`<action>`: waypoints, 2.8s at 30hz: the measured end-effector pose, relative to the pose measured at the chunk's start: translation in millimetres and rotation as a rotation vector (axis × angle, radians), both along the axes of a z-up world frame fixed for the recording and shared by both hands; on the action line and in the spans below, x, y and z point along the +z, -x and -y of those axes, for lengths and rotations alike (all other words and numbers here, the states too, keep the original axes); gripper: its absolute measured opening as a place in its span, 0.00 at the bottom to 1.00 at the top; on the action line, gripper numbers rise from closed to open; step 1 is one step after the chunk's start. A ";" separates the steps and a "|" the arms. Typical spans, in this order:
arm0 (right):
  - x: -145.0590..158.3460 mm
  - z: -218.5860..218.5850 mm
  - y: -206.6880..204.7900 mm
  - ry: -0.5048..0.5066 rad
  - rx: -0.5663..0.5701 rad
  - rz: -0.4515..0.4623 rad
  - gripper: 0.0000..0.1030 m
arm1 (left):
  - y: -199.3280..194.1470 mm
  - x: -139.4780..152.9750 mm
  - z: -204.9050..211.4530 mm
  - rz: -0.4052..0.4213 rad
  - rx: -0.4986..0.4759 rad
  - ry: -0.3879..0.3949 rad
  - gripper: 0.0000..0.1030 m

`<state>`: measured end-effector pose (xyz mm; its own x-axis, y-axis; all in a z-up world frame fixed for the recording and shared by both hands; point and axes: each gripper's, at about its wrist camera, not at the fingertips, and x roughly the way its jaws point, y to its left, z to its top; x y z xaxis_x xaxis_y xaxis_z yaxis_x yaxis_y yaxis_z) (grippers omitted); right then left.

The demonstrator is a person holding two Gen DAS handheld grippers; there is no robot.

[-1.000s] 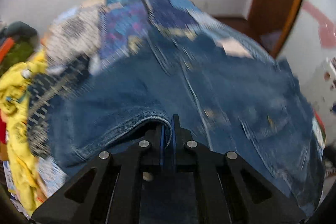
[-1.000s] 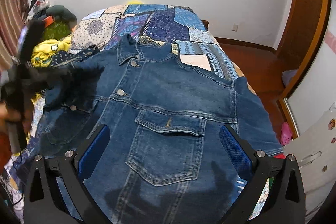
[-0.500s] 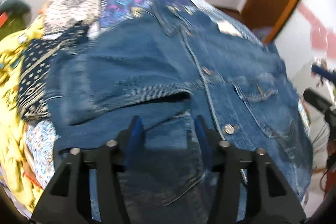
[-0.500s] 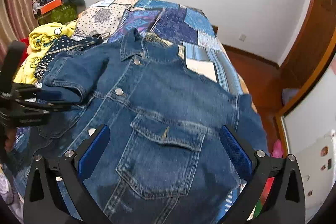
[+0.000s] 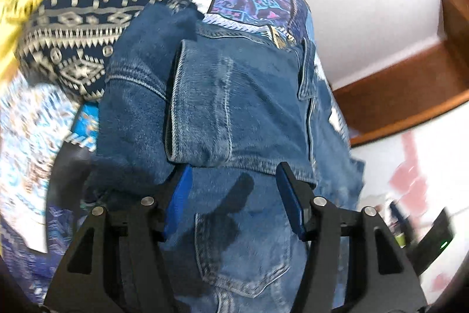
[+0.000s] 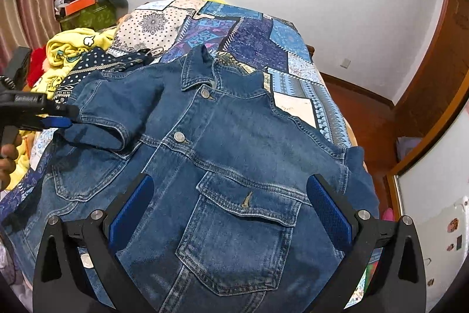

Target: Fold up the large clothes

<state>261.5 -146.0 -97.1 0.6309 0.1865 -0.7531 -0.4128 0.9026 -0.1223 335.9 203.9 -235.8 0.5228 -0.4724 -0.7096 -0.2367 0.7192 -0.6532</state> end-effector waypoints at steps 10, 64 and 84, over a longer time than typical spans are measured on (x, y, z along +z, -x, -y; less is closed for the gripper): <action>-6.5 13.3 -4.7 -0.008 -0.039 -0.019 1.00 | -24.3 -16.1 0.9 -0.024 0.095 -0.117 0.26; -14.8 211.7 -15.0 -0.140 -0.395 -0.117 1.00 | -37.1 68.2 367.7 0.260 -0.756 -0.588 0.45; -116.5 305.3 -52.7 -0.676 -0.624 -0.540 1.00 | -4.2 32.7 138.2 0.062 -0.233 -0.769 0.66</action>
